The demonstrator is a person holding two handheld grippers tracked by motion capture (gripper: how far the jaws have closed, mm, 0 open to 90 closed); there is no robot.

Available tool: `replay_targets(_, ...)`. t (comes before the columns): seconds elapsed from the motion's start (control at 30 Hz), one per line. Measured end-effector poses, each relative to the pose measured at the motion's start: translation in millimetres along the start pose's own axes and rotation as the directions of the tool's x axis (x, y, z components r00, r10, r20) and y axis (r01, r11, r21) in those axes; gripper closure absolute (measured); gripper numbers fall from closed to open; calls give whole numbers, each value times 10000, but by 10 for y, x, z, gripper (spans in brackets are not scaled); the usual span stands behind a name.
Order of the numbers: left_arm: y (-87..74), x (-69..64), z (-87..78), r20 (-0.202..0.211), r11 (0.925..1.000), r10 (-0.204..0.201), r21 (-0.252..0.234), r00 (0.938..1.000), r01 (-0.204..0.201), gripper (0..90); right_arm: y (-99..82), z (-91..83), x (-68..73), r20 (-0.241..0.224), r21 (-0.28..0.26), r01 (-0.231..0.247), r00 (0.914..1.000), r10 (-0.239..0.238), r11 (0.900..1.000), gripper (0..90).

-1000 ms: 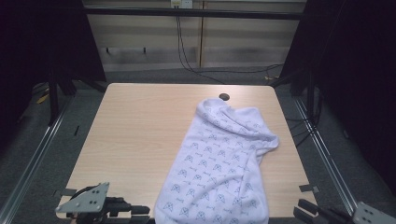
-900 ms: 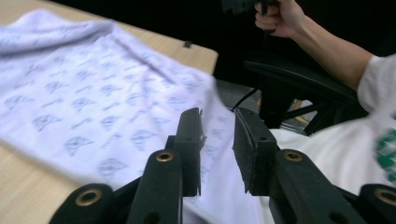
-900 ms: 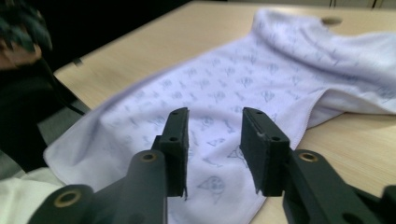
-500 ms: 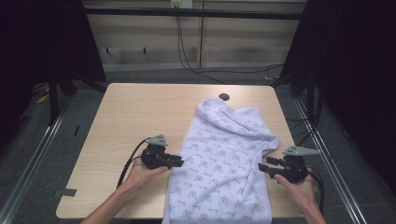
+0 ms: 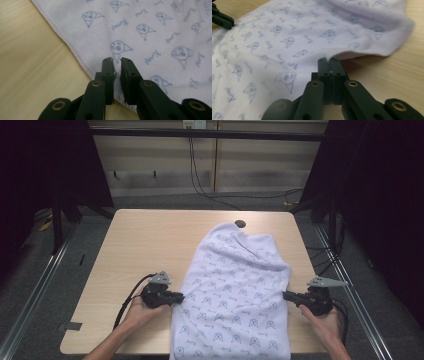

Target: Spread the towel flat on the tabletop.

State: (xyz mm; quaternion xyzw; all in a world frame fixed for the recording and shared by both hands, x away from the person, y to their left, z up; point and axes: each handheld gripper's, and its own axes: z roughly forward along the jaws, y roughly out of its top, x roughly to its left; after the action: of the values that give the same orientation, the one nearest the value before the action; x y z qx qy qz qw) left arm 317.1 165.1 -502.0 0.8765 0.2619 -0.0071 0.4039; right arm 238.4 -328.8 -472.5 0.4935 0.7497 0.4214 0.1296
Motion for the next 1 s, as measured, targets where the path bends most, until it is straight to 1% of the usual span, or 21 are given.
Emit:
replay_targets(0.07,-74,-61,-77,71,10000,-23,77,10000,23,786,-47,-70,16,69,4,25,10000,-25,10000,891)
replay_targets(0.17,-171,-184,-178,281,9993,-87,360,9996,77,761,-134,-134,72,-81,98,108,9999,-107,9999,890)
replay_targets(0.2,-208,-264,-212,505,9986,-39,530,9987,13,756,-152,-140,97,-87,167,91,9999,-89,9998,889)
replay_targets(0.23,-240,-324,-241,691,9972,191,709,9974,-240,752,-180,-146,136,-185,326,227,9996,-221,9992,889)
replay_targets(0.27,-284,-377,-281,945,9963,157,830,9954,-236,752,-205,-155,179,-214,482,301,9993,-291,9984,888)
replay_targets(0.3,-315,-401,-304,1053,9964,25,845,9944,-115,752,-243,-167,222,-359,633,378,9987,-356,9973,886)
replay_targets(0.33,-357,-422,-336,1392,9959,-47,897,9903,-79,752,-266,-176,245,-395,678,428,9984,-402,9968,884)
replay_targets(0.37,-379,-435,-357,1547,9963,35,845,9879,-167,748,-297,-196,280,-488,807,442,9980,-403,9958,866)
replay_targets(0.4,-384,-434,-369,1540,9970,105,736,9880,-221,743,-312,-209,300,-518,829,466,9978,-424,9955,833)
replay_targets(0.43,-363,-403,-375,1549,9982,-19,598,9879,-75,729,-318,-219,312,-547,827,450,9977,-405,9956,785)
replay_targets(0.47,-338,-375,-372,1495,9988,-59,493,9887,-15,718,-319,-233,329,-520,808,545,9974,-504,9952,725)
replay_targets(0.5,-294,-330,-359,1257,9996,-50,289,9921,14,714,-313,-237,335,-404,737,595,9976,-567,9955,685)
replay_targets(0.57,-175,-209,-306,967,9995,-286,-77,9949,295,707,-275,-232,311,-256,469,529,9983,-518,9975,650)
replay_targets(0.63,11,-71,-189,411,9990,-265,-357,9988,280,702,-194,-185,255,-73,283,481,9988,-479,9984,616)
replay_targets(0.7,128,36,-83,73,9990,-195,-407,9998,198,702,-126,-124,215,16,230,540,9985,-540,9983,622)
replay_targets(0.77,199,120,28,-58,9984,-407,-397,9992,404,704,-51,-60,181,92,145,494,9987,-495,9987,622)
replay_targets(0.8,214,146,115,-382,9997,-237,3,9990,237,708,-11,-26,159,134,35,483,9987,-484,9988,621)
replay_targets(0.83,193,136,145,-581,10000,29,-20,9983,-30,722,45,13,137,212,-16,495,9986,-495,9988,620)
replay_targets(0.87,183,124,139,-645,10000,21,-35,9979,-23,750,73,26,129,195,-76,459,9988,-457,9989,618)
replay_targets(0.93,154,94,88,-681,9999,-74,150,9977,84,752,101,36,126,128,-124,427,9990,-426,9990,616)
replay_targets(1.0,55,39,-5,-831,9997,-168,164,9964,183,758,111,61,132,51,-70,475,9989,-474,9988,613)
